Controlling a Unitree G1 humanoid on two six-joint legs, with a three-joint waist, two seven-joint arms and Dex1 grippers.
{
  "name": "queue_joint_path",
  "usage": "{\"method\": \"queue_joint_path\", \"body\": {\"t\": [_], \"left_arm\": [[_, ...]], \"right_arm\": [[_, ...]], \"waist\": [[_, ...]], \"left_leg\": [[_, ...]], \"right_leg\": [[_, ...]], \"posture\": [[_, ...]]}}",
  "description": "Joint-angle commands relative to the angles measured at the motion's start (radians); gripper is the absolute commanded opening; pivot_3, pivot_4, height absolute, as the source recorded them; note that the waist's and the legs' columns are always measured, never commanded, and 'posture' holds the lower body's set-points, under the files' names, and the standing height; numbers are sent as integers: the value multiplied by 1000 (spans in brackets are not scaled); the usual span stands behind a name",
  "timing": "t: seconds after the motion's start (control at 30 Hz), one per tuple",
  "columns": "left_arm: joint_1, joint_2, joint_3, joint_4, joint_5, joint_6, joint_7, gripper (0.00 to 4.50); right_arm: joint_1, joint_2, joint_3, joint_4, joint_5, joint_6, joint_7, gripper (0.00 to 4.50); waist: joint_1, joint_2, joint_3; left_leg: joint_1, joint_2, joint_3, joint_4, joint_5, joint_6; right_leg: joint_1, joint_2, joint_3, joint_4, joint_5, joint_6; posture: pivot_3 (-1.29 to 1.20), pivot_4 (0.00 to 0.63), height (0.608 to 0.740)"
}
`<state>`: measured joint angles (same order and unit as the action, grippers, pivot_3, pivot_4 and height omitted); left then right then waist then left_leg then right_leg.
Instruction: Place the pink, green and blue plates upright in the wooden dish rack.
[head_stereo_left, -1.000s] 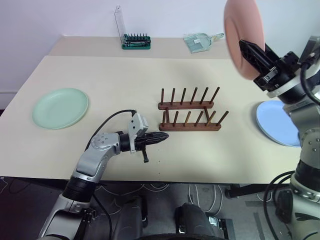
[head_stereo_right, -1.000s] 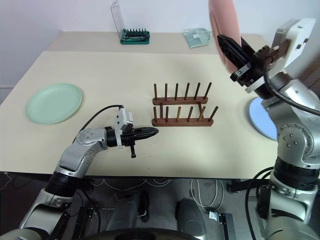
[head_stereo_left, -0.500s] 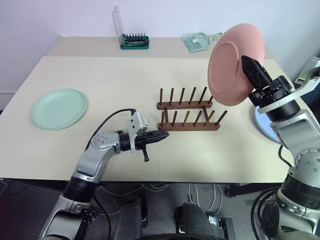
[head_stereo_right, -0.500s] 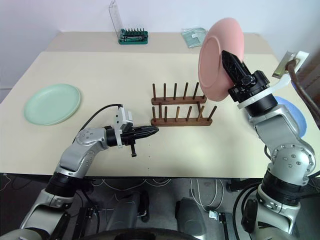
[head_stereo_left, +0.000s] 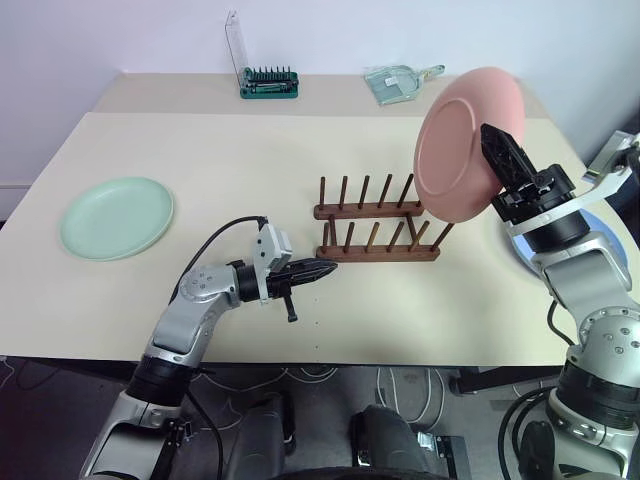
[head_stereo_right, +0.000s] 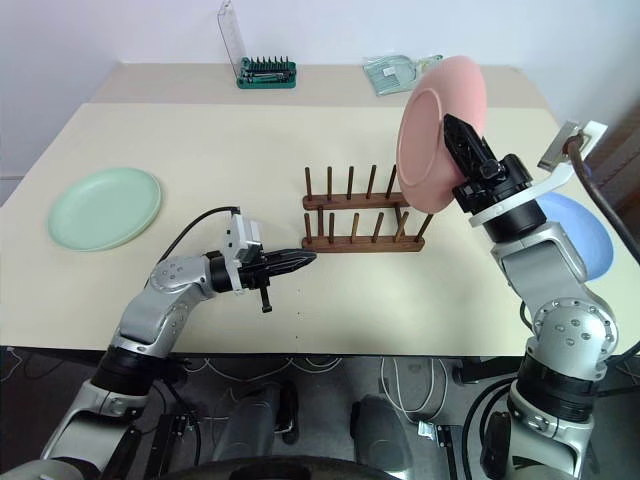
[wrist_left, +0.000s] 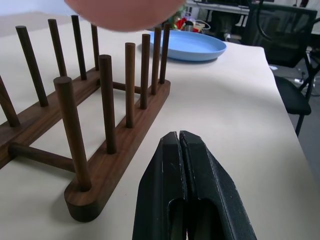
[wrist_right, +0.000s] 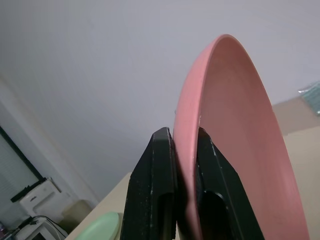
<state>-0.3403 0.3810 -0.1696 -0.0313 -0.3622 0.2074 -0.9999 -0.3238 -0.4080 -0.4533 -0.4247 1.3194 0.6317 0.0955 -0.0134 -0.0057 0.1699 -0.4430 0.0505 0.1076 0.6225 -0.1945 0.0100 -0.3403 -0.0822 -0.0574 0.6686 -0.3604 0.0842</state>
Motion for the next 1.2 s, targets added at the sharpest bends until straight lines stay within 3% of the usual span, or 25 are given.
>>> {"method": "queue_joint_path", "body": {"t": [0.03,0.37,0.47,0.67,0.8,0.97,1.07,1.2], "left_arm": [[6,-4,21,1,-11,-29,-6,0],[5,-3,18,7,-14,-35,-9,0],[4,-2,18,-3,-16,-26,-6,0],[2,-3,16,-10,-19,-17,-3,0],[1,-5,14,-17,-21,-10,0,0],[0,-6,11,-24,-21,-6,0,0],[-2,-6,8,-25,-22,-1,-4,0],[-11,-10,-3,-22,-25,6,-14,0]], "right_arm": [[1,7,-10,-7,6,-34,-9,47],[30,27,11,21,-12,-47,-39,47],[31,28,12,25,-14,-49,-45,1073],[18,14,5,29,-57,-70,-53,4073],[7,-64,-39,38,-105,-84,-19,4073],[50,-249,-154,86,-179,-87,91,4073],[189,-399,-163,110,-345,-72,206,4073],[412,-561,-51,142,-630,-104,334,4073]], "waist": [[0,0,0],[0,0,0],[0,0,0],[0,0,0],[0,0,0],[5,0,0],[6,0,0],[2,0,0]], "left_leg": [[0,0,0,0,0,0],[0,0,0,0,0,0],[0,0,0,-1,0,0],[0,0,0,-1,0,0],[0,0,0,-1,0,0],[-1,-1,0,-2,0,0],[-1,-1,0,-3,0,0],[0,-1,1,-3,0,0]], "right_leg": [[0,0,0,0,0,0],[0,0,0,0,0,0],[0,0,0,0,0,0],[-1,0,0,0,0,0],[-1,0,0,-1,0,0],[-1,-1,0,-2,0,0],[0,0,0,-3,0,0],[0,0,0,-4,0,0]], "posture": [[0,150,732],[0,150,732],[0,150,732],[0,150,732],[0,150,732],[0,150,732],[0,150,732],[0,150,732]]}}
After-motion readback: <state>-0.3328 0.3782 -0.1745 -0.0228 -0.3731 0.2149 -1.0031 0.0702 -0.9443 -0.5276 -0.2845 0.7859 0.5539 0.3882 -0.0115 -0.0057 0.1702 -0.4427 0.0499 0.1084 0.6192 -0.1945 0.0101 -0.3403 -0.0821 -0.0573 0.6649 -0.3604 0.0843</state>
